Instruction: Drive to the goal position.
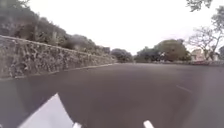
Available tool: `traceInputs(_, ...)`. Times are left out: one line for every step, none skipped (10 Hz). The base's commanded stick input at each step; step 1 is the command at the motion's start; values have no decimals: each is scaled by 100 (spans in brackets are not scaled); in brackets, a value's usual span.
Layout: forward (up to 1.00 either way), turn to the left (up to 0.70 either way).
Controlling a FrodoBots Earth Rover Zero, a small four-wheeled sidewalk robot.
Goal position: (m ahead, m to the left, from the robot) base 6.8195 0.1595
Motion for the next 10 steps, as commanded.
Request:
traceInputs(50, -50)
traceInputs(50, -50)
traceInputs(50, -50)
traceInputs(50, 0)
traceInputs(50, 0)
traceInputs(50, 0)
traceInputs(50, 0)
traceInputs(50, 0)
traceInputs(50, 0)
traceInputs(50, 0)
